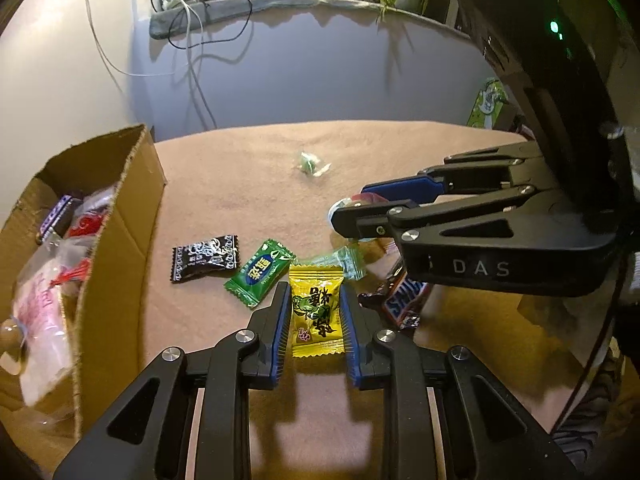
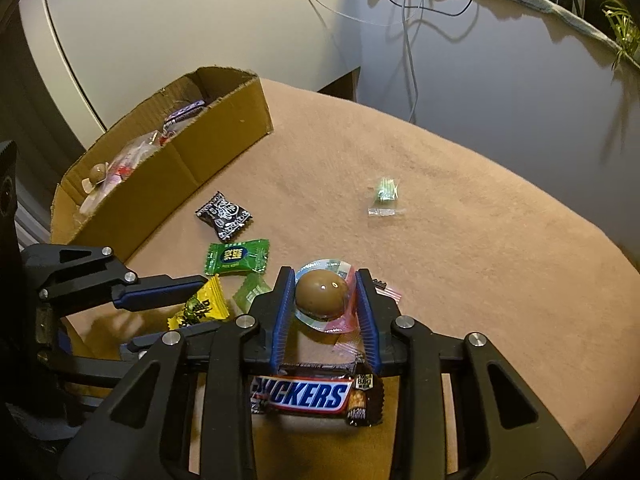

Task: Organize snacks
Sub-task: 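Carry the chocolate and yellow packet into the box and open both grippers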

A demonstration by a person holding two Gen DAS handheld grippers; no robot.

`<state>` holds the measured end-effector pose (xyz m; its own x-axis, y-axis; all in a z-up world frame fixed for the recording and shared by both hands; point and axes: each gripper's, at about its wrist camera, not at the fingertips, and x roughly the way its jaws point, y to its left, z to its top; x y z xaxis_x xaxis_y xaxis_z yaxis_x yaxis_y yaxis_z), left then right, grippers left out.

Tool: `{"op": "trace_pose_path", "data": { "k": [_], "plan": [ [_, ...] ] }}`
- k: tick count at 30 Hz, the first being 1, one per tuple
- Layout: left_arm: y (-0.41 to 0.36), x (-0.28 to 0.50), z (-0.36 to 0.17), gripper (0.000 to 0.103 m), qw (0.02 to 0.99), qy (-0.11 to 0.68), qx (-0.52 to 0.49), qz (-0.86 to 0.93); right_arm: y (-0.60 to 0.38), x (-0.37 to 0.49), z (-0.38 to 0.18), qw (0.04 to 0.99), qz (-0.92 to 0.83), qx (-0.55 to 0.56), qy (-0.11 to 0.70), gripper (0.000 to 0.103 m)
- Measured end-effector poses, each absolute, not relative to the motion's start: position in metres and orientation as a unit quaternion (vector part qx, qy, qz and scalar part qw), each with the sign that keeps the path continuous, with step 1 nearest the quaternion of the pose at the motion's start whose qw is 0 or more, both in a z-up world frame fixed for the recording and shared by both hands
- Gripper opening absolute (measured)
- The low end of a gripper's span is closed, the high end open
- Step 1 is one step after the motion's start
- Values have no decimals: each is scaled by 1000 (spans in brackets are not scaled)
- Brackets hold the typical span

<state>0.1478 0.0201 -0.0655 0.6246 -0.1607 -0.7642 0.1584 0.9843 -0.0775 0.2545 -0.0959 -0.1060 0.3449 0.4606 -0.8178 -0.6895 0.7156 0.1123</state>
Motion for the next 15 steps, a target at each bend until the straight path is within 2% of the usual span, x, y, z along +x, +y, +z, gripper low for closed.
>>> {"op": "trace_pose_path", "data": {
  "k": [15],
  "plan": [
    [41,125,-37,22,917,389,-18,-81,-94,228,-67,824,359,-126,420,32]
  ]
}}
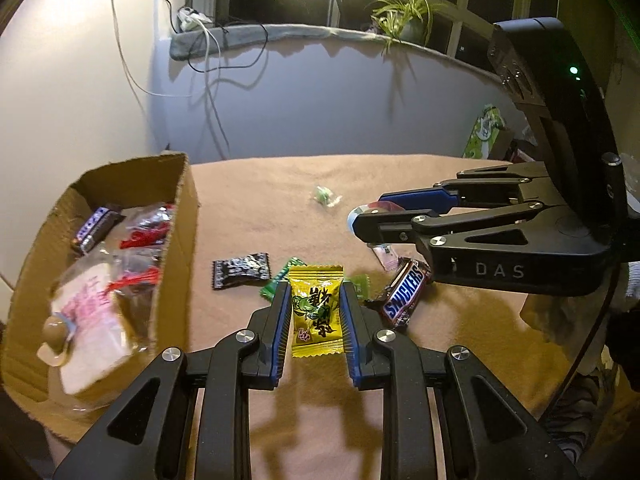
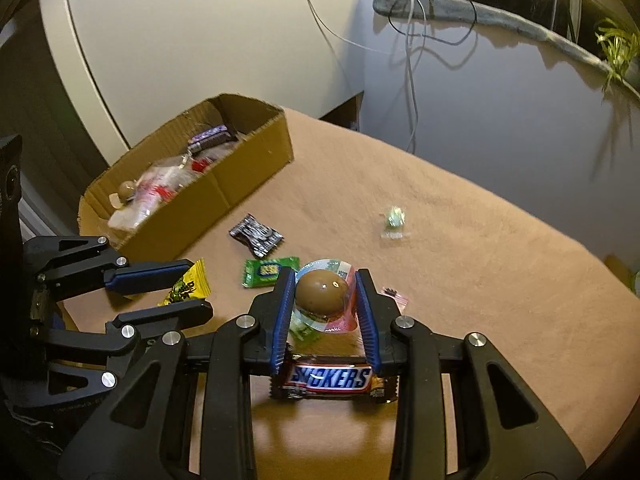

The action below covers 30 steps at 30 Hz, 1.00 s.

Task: Organize snacks
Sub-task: 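Carry the chocolate and yellow packet into the box and open both grippers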

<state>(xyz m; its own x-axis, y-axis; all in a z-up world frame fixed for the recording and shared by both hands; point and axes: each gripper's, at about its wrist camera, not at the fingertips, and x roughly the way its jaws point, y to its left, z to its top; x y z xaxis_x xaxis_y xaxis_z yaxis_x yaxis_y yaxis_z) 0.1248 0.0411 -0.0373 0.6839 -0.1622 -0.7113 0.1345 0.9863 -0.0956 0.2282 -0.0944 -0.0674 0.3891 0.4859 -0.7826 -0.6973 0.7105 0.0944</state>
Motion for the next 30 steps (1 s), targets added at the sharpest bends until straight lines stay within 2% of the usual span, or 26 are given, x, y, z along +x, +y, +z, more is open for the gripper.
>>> {"op": "trace_pose_path", "data": {
  "k": [13,30],
  "plan": [
    [89,101,-24,22,926,374,-27,-39,-41,202,-37,816,399,-134,395,32],
    [159,74,-25,22,927,370,-57,12,44,181,-36,791,445,-153,391,32]
  ]
}}
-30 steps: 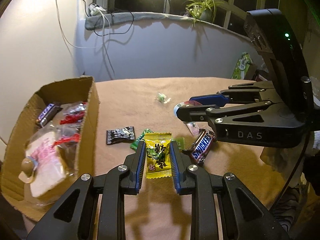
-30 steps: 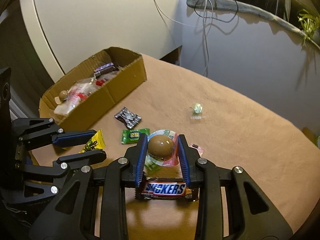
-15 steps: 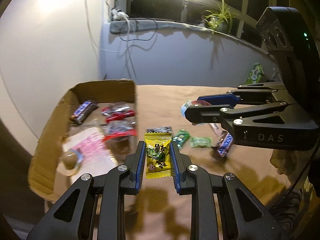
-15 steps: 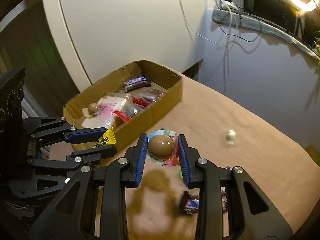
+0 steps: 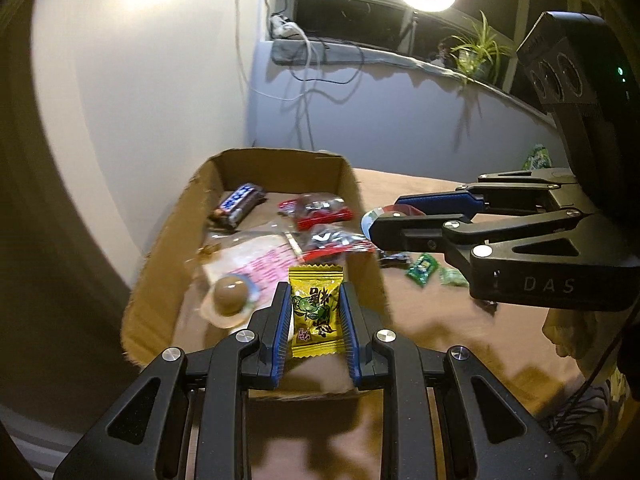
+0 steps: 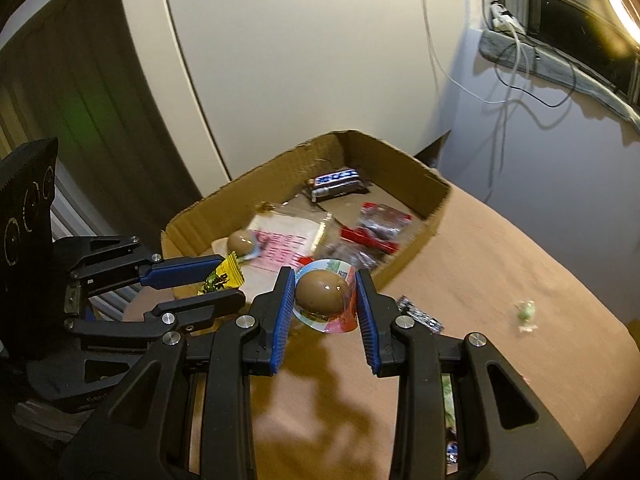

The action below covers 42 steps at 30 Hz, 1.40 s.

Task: Organize snacks
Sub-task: 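Carry the chocolate and yellow packet into the box and open both grippers, then move both open grippers back over the remaining candies on the table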

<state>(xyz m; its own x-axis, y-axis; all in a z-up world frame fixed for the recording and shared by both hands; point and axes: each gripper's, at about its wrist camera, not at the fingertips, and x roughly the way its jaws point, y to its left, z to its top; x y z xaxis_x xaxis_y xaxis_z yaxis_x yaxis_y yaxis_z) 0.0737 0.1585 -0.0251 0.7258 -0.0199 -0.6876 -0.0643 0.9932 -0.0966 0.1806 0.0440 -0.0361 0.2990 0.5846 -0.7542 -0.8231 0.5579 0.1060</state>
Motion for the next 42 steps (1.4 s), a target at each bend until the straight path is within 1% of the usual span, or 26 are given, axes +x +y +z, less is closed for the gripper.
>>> {"op": "trace_pose_path", "data": {
  "k": [14,19,20,21,22,23,24,36,42],
  "plan": [
    [188,65,-32,22,924,373,-75,28,80,171,-49,774,458,-170,403,34],
    [189,66,-32,25,925,373,-73,31,83,172,-51,773,454,-174,408,35],
    [189,66,-32,32,924,373,-72,32,83,173,-52,773,453,-173,410,38],
    [188,66,-32,40,925,373,-71,34,82,175,-52,774,451,-171,411,47],
    [188,66,-32,42,925,373,-69,35,81,176,-52,776,447,-168,412,53],
    [188,66,-32,43,925,372,-69,35,80,177,-51,779,444,-166,410,60],
    [188,66,-32,43,925,373,-70,35,78,178,-50,781,442,-163,409,61],
    [178,68,-28,43,926,369,-72,29,61,183,-45,791,432,-153,405,61],
    [162,72,-24,43,928,365,-70,12,32,190,-40,801,414,-146,407,61]
  ]
}}
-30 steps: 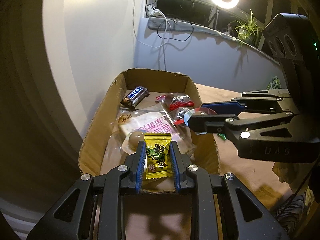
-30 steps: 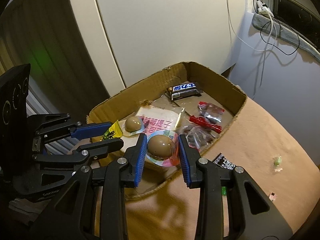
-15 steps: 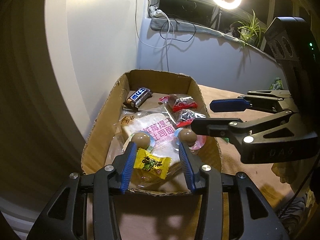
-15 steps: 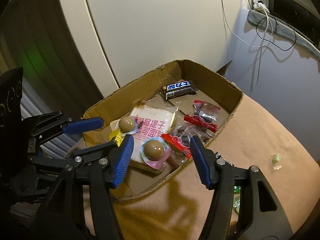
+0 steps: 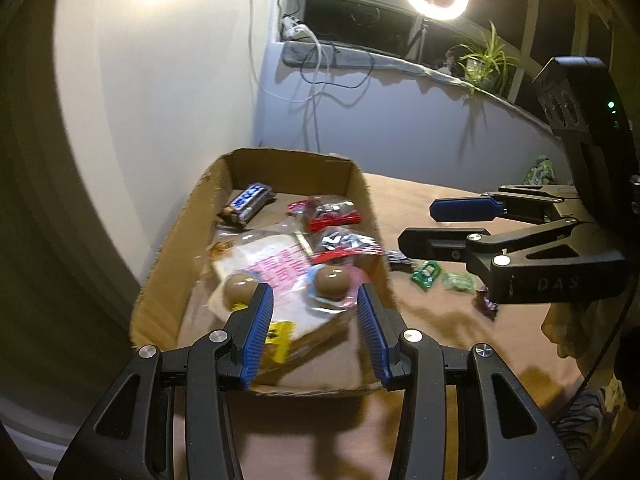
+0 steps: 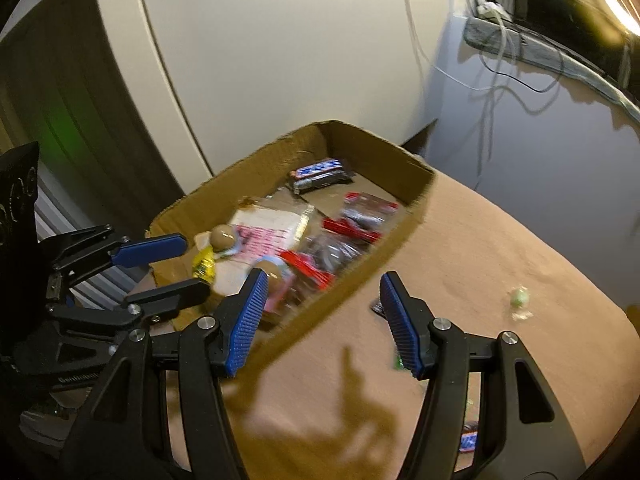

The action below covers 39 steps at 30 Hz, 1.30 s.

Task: Organize snacks
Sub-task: 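Move both open grippers back over the remaining candies on the table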

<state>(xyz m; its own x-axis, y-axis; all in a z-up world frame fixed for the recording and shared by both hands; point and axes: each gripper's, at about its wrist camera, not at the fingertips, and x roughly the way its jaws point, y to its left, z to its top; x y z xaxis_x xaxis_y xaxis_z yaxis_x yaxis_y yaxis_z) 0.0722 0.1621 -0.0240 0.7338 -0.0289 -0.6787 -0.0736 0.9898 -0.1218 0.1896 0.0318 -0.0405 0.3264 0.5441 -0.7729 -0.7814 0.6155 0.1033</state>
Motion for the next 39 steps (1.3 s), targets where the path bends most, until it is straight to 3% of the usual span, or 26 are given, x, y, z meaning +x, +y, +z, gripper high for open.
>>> {"op": "trace_pose_path", "data": {
  "k": [28,33,39],
  "plan": [
    [39,118,-48,42,907,407,-39,-96,-136,234,-82,823,306,-93,469,61],
    [27,129,-64,32,896,429,-40,-106,-137,244,-95,814,309,-92,484,61],
    [23,144,-79,29,884,452,-52,-109,-126,255,-111,800,315,-102,500,47]
  ]
}}
